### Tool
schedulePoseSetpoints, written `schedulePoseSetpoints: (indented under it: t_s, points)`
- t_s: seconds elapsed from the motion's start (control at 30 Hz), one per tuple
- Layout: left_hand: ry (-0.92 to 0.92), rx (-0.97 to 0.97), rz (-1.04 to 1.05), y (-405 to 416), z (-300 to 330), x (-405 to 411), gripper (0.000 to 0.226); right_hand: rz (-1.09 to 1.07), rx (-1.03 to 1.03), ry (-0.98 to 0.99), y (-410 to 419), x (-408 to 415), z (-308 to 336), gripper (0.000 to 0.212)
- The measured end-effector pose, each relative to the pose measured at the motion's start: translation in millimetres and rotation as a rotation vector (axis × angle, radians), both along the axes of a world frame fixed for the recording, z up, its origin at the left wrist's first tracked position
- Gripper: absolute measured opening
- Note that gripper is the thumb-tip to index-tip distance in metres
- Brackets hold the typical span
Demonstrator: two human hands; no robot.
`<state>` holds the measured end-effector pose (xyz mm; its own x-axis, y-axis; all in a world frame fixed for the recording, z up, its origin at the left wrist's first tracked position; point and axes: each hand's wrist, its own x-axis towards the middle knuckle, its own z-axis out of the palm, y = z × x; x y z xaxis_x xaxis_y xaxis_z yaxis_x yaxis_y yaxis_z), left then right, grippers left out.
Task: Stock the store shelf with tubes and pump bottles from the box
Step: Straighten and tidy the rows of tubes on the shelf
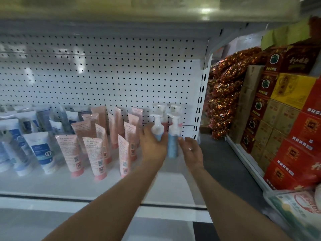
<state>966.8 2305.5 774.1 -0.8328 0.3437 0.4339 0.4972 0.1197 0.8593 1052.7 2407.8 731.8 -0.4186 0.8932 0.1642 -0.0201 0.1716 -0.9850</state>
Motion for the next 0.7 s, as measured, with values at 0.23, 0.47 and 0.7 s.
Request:
schedulePoseSetpoints:
  t_s: [0.23, 0.47, 0.7]
  points:
    - [0.041, 0.027, -0.068, -2.1, 93.9, -46.1, 0.034, 0.011, 0.056, 0.048, 25.8, 0.6, 62.4, 0.033]
    - [-0.101, -0.383, -0.225, 37.1, 123.8, -108.5, 0.038, 0.015, 0.168, -0.127, 68.2, -26.9, 97.2, 0.061]
    - [-0.191, -0.487, -0.368, 71.0, 109.9, -143.1, 0.06, 0.152, 0.094, -0.195, 92.3, -57.1, 97.8, 0.05]
